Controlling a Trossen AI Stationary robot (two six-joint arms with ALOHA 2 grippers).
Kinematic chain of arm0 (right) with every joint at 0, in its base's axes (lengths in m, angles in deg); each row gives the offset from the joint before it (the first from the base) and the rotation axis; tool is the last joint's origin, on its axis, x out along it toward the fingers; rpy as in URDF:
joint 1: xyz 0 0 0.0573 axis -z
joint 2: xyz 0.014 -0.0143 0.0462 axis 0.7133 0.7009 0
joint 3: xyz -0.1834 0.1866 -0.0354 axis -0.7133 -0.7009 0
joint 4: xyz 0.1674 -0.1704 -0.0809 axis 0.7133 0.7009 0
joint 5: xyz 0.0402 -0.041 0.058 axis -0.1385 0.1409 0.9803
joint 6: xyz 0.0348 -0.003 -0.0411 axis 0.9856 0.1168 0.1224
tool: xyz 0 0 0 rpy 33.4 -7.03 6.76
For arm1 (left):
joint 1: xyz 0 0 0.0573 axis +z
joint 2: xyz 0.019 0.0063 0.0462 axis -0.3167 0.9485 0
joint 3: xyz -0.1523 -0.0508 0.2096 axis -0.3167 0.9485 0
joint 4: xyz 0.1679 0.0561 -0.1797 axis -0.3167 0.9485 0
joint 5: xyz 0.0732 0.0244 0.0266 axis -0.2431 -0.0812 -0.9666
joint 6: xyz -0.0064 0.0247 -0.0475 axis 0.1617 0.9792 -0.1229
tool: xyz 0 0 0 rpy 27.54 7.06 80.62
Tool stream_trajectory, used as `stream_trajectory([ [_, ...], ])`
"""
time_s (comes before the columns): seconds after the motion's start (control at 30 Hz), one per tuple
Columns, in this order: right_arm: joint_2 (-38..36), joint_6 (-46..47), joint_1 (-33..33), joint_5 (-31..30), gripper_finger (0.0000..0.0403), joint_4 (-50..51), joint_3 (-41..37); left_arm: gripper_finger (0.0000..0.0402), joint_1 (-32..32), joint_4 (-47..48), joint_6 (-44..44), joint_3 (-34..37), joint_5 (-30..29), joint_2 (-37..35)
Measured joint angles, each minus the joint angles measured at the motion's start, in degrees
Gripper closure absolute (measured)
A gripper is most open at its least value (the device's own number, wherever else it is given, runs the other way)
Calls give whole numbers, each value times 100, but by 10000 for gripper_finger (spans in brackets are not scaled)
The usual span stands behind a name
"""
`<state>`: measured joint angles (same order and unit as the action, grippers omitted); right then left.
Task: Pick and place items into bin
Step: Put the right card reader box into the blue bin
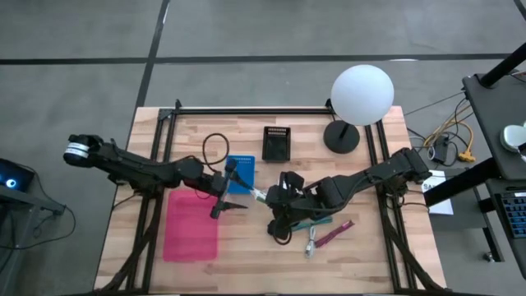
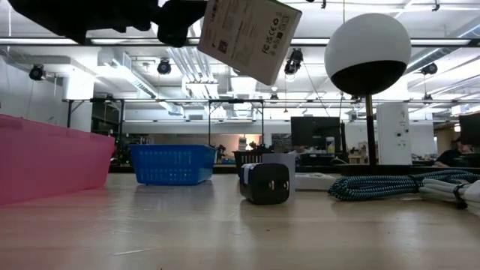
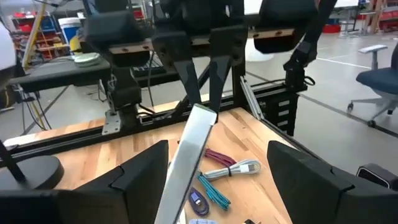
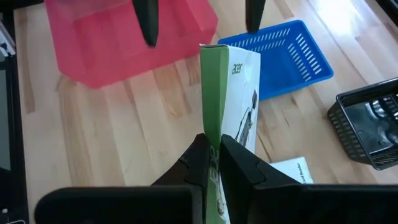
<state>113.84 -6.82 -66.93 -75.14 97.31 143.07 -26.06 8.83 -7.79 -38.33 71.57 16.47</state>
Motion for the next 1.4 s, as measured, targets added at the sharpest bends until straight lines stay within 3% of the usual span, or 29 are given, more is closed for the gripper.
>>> stream_trajectory([
  [0.6, 0, -16, -2, 104, 385, -129, 0, 157, 4, 0, 298, -299, -2, 594],
  [1.23, 0, -117, -3, 143, 385, -157, 0, 355, 11, 11, 487, -290, 31, 586],
  [1.4, 0, -149, -2, 137, 385, -155, 0, 379, 11, 11, 484, -290, 39, 583],
])
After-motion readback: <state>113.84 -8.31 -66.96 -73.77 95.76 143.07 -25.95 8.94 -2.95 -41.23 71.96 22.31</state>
